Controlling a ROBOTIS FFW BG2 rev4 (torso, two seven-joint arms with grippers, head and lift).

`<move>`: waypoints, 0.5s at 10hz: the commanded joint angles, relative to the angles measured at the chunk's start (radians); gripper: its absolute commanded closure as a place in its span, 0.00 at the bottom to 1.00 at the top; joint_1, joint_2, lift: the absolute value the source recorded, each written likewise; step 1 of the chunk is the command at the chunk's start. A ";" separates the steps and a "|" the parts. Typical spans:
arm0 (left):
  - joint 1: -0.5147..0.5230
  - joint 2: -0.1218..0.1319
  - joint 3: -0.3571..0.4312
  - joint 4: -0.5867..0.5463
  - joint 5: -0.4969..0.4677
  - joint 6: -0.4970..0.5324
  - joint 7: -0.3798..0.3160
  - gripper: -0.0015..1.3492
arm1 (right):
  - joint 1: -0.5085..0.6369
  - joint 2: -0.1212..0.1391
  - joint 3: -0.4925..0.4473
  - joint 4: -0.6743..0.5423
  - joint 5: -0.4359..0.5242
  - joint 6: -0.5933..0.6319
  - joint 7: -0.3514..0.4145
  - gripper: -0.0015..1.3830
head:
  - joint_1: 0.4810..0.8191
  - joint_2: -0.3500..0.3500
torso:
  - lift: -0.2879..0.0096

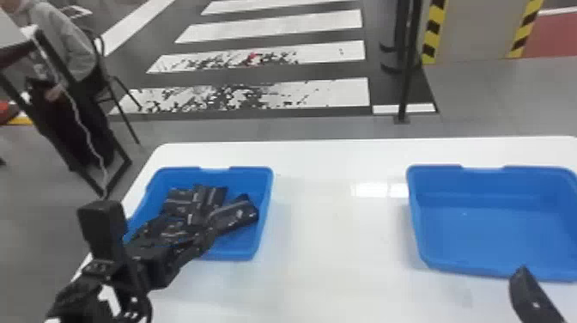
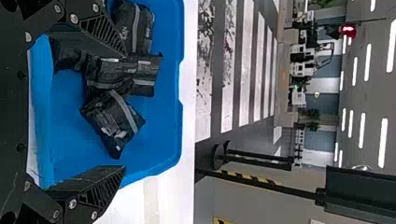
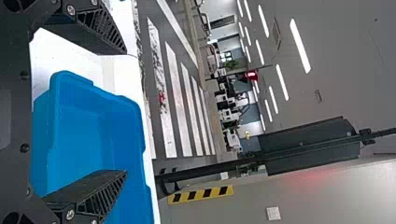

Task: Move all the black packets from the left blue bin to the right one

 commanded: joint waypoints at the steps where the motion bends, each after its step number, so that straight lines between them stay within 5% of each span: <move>1: -0.096 0.028 -0.021 0.077 -0.011 0.040 -0.002 0.16 | 0.000 0.000 0.000 0.000 0.000 0.001 0.000 0.08 | 0.63 0.80 | 0.45; 5: -0.299 0.074 -0.073 0.237 -0.097 0.231 -0.031 0.16 | -0.002 0.000 0.006 0.000 -0.002 -0.001 0.000 0.08 | 0.63 0.81 | 0.45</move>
